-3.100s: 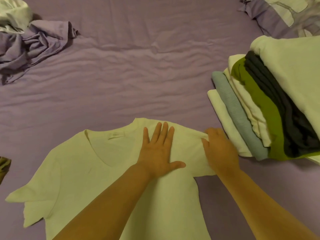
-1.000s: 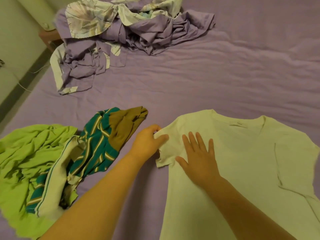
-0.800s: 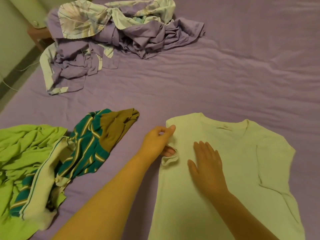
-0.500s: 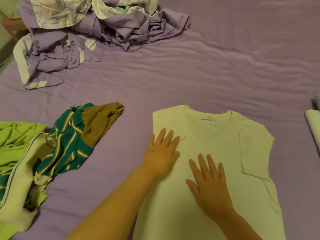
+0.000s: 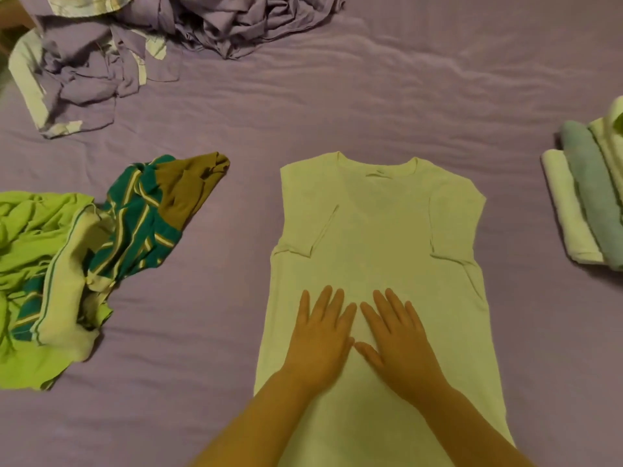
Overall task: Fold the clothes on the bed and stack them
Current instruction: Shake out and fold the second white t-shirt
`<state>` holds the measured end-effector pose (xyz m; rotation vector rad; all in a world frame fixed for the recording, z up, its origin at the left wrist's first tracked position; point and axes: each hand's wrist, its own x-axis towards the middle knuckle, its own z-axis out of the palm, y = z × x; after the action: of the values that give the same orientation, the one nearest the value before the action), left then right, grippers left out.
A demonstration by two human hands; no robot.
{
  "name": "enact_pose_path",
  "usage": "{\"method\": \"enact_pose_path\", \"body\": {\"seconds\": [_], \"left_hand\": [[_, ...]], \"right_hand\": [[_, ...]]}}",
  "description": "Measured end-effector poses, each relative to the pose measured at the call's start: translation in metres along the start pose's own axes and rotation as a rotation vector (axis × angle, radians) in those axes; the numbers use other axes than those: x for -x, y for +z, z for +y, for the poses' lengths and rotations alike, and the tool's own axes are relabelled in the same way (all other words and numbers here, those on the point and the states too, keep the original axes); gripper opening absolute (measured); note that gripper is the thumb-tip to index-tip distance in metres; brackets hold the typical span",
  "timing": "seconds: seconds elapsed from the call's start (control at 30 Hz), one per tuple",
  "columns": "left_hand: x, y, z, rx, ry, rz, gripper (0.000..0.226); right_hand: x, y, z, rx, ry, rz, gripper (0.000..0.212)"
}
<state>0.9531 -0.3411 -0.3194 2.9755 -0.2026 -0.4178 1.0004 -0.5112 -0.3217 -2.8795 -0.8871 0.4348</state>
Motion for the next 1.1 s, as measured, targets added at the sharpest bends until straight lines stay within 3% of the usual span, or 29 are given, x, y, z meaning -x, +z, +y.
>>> {"method": "enact_pose_path", "body": {"seconds": [0.23,0.3,0.4,0.47,0.57,0.8,0.97,1.1], "left_hand": [[0.082,0.016,0.059,0.070,0.073,-0.074,0.056],[0.095,0.018,0.073,0.076,0.046,-0.105,0.059],[0.109,0.025,0.089,0.074,0.006,-0.074,0.060],[0.117,0.030,0.096,0.082,-0.007,-0.045,0.052],[0.134,0.034,0.103,0.150,-0.011,-0.007,0.031],[0.164,0.039,0.107,0.097,-0.060,-0.107,0.058],[0.152,0.034,0.110,0.007,-0.071,-0.127,0.052],[0.140,0.033,0.105,-0.105,-0.051,-0.143,0.039]], "right_hand": [[0.106,0.011,-0.004,-0.045,0.056,-0.166,0.062],[0.127,0.018,-0.005,-0.048,0.050,-0.163,0.061],[0.149,0.026,-0.002,-0.031,-0.034,-0.024,0.047],[0.162,0.035,0.000,-0.053,-0.060,0.003,0.069],[0.179,0.040,0.003,-0.064,-0.088,0.012,0.072],[0.199,0.047,0.003,-0.060,-0.086,-0.007,0.061],[0.187,0.040,-0.003,0.012,-0.108,-0.018,0.044],[0.178,0.032,-0.005,0.050,-0.110,-0.110,0.047]]}}
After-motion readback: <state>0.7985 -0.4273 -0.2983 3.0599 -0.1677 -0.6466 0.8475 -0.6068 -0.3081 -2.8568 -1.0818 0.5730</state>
